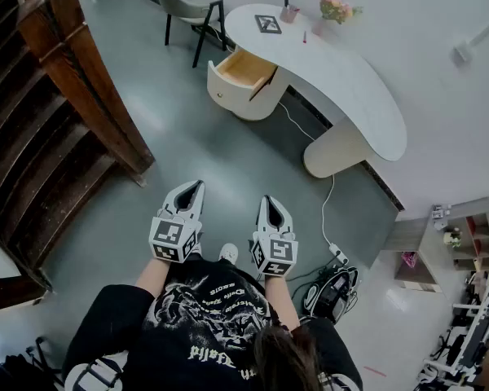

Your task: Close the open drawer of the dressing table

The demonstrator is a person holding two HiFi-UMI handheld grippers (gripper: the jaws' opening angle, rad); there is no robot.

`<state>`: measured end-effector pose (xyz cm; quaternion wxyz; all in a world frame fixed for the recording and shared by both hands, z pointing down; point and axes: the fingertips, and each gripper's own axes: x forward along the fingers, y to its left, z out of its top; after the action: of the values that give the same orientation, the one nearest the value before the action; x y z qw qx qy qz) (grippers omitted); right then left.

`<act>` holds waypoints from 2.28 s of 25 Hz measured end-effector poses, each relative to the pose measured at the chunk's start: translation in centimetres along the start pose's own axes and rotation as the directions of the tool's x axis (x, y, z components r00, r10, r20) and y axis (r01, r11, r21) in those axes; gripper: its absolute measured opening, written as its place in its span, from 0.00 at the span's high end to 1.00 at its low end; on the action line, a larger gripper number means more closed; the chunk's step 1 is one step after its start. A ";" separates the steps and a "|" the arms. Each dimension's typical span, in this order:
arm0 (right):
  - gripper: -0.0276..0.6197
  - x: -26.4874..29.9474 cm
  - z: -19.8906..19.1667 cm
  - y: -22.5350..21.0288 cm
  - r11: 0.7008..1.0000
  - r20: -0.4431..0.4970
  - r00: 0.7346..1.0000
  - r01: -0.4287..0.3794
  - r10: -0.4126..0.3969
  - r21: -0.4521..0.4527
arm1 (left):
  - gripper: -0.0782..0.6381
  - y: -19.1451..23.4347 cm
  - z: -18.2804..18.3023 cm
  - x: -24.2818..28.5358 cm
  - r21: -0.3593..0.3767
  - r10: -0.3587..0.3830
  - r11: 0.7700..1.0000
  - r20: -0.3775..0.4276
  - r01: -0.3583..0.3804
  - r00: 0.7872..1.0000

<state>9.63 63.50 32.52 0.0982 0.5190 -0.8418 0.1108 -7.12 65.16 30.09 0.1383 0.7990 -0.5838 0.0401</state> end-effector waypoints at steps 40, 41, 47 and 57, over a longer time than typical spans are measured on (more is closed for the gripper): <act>0.92 0.7 -1.8 -13.7 0.997 -0.050 0.999 -0.013 0.016 0.075 | 0.86 -7.6 0.1 8.6 0.013 0.075 0.997 0.007 -0.075 0.997; 0.92 1.6 -1.7 -13.9 0.997 -0.051 0.999 -0.003 0.007 0.082 | 0.86 -6.9 0.3 9.2 0.021 0.070 0.997 0.005 -0.070 0.998; 0.92 6.5 -1.8 -12.9 1.000 -0.100 0.995 0.005 -0.002 0.030 | 0.86 -2.4 0.7 12.2 0.033 0.058 0.998 -0.018 -0.057 0.998; 0.92 16.0 1.3 -9.8 0.999 -0.096 0.995 0.040 -0.041 -0.020 | 0.86 6.4 2.8 18.7 0.045 -0.007 0.999 -0.022 0.008 1.000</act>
<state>11.27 45.23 36.61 0.1456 0.5291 -0.8264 0.1263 -7.56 45.41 32.73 0.1268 0.8037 -0.5781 0.0614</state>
